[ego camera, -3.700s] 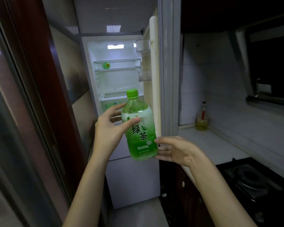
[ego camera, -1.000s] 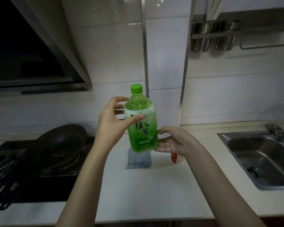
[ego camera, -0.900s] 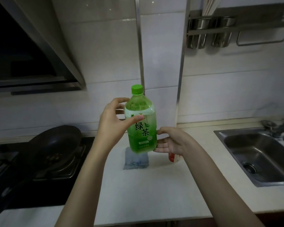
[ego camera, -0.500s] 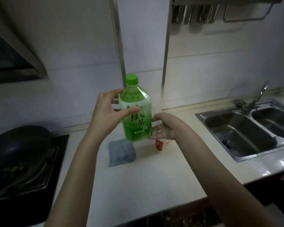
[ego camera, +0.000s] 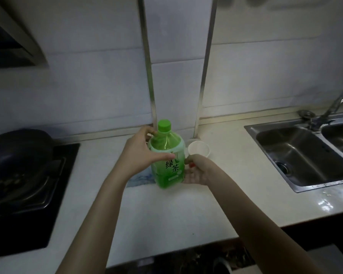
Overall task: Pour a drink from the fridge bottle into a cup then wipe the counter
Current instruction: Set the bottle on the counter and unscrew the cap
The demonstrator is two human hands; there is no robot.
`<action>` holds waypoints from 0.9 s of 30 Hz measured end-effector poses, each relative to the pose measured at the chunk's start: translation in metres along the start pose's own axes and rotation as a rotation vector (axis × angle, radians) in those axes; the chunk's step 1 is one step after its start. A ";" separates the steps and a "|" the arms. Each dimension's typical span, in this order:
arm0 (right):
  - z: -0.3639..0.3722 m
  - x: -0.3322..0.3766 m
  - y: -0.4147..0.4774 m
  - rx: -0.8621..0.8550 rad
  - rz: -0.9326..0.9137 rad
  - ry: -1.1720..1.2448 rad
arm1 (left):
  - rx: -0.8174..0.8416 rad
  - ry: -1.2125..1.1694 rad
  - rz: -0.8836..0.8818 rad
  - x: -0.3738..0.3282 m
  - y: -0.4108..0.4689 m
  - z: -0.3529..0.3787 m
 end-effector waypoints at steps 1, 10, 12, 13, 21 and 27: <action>-0.004 -0.002 0.005 0.025 -0.002 0.022 | -0.034 0.000 -0.016 0.004 0.000 0.005; -0.028 0.016 0.027 -0.011 -0.334 -0.221 | -0.203 0.038 -0.162 0.037 0.003 0.079; -0.034 0.026 0.028 -0.109 -0.503 -0.374 | -0.228 0.010 -0.196 0.048 0.006 0.095; -0.035 0.032 0.026 -0.139 -0.588 -0.420 | -0.230 -0.001 -0.220 0.054 0.007 0.102; -0.005 0.051 0.022 -0.125 -1.001 -0.951 | -0.158 -0.024 -0.223 0.076 0.009 0.127; 0.012 0.050 0.019 -0.402 -1.095 -1.608 | -0.093 -0.005 -0.168 0.078 0.007 0.122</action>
Point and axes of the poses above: each hand's wrist, its own y-axis towards the middle knuckle, its own z-axis out of the palm, x = y × z, the point moved 2 cm from there along y, towards the middle knuckle
